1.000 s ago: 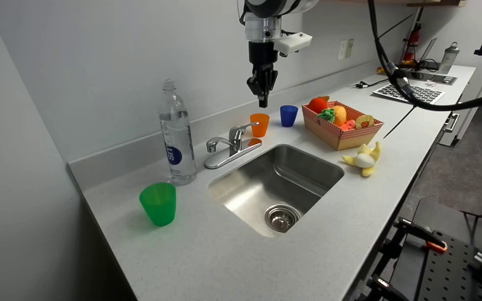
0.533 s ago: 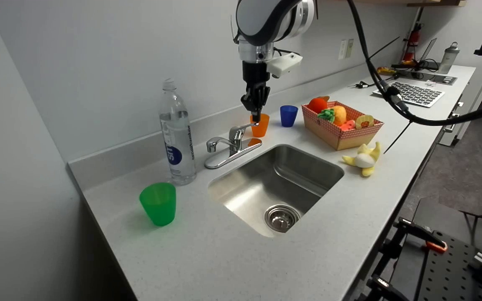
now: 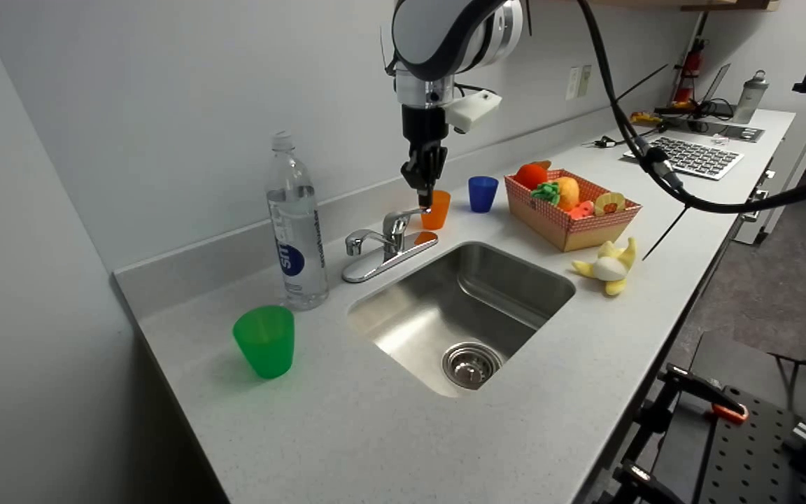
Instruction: Pull down the faucet handle
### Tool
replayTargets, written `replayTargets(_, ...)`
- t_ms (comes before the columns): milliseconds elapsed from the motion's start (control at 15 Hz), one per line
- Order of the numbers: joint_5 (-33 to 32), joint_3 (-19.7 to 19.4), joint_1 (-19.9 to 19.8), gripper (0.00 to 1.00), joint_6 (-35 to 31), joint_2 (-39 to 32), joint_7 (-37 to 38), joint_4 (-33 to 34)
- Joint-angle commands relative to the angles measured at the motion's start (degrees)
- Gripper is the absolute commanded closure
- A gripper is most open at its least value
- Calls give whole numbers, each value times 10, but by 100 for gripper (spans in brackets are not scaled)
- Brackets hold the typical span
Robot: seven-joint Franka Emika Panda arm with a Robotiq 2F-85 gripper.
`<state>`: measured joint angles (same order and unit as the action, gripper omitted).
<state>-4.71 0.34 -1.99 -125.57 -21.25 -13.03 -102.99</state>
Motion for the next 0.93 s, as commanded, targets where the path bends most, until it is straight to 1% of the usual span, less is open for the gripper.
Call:
replayTargets(0, -14, 2, 2, 100, -15, 5, -18, -43)
replayTargets(467, -12, 8, -2, 100, -10, 18, -58, -47)
replayTargets(667, -26, 2, -4, 100, -3, 19, -72, -50)
replayTargets(867, -3, 4, -14, 100, -6, 28, -76, -41)
